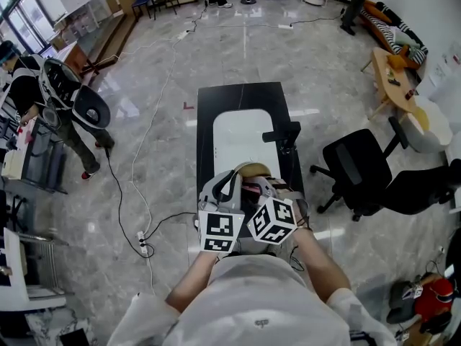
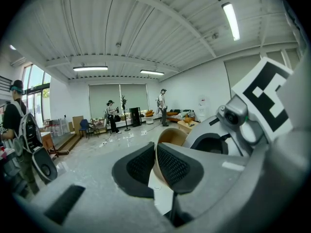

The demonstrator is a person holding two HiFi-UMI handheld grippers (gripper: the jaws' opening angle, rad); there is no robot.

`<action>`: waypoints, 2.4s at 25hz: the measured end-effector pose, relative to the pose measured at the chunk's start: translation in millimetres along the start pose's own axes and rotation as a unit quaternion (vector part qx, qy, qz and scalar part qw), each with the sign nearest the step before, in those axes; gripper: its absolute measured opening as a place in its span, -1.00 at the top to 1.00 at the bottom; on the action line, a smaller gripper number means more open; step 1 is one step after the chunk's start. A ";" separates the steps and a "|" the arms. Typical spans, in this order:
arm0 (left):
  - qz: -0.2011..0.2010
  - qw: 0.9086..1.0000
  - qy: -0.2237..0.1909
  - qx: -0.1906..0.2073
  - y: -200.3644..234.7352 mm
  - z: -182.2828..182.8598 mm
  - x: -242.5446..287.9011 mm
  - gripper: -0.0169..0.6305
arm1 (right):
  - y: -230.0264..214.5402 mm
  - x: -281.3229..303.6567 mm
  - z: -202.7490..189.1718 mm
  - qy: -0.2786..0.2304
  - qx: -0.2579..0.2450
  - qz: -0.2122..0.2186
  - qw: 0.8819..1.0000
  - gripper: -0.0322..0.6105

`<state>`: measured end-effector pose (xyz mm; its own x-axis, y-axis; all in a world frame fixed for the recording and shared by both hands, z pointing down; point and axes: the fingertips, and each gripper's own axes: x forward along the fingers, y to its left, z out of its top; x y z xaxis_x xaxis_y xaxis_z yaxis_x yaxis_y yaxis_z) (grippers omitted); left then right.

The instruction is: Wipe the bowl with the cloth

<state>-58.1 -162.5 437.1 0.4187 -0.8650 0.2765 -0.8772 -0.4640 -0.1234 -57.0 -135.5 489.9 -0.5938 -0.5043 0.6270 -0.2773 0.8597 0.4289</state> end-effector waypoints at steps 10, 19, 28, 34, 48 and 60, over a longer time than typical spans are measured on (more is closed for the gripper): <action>0.006 1.000 0.018 -0.015 7.9 -9.9 1.1 0.87 | -24.8 -4.4 -26.9 0.083 -0.161 -0.088 0.980 0.82; 0.002 1.000 0.014 -0.015 6.0 -8.2 1.3 0.87 | -44.3 -13.4 -14.8 0.086 -0.234 -0.148 0.957 0.82; -0.004 1.000 0.009 -0.016 2.4 -3.5 1.6 0.87 | -52.7 -19.0 5.3 0.063 -0.248 -0.182 0.949 0.82; -0.013 1.000 0.001 -0.025 -0.3 2.0 -3.0 0.87 | -45.6 -13.2 8.2 0.051 -0.237 -0.173 0.955 0.82; -0.009 1.000 -0.004 -0.027 6.1 1.9 -7.5 0.87 | 3.1 0.6 8.2 0.038 -0.247 -0.066 0.966 0.82; -0.011 1.000 -0.003 -0.024 2.8 4.7 -8.0 0.87 | -16.6 -3.6 9.8 0.046 -0.252 -0.123 0.959 0.82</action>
<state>-62.7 -157.7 430.1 0.4393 -0.8557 0.2733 -0.8779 -0.4735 -0.0715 -57.7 -147.1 474.2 -0.4822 -0.7121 0.5103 0.0126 0.5768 0.8168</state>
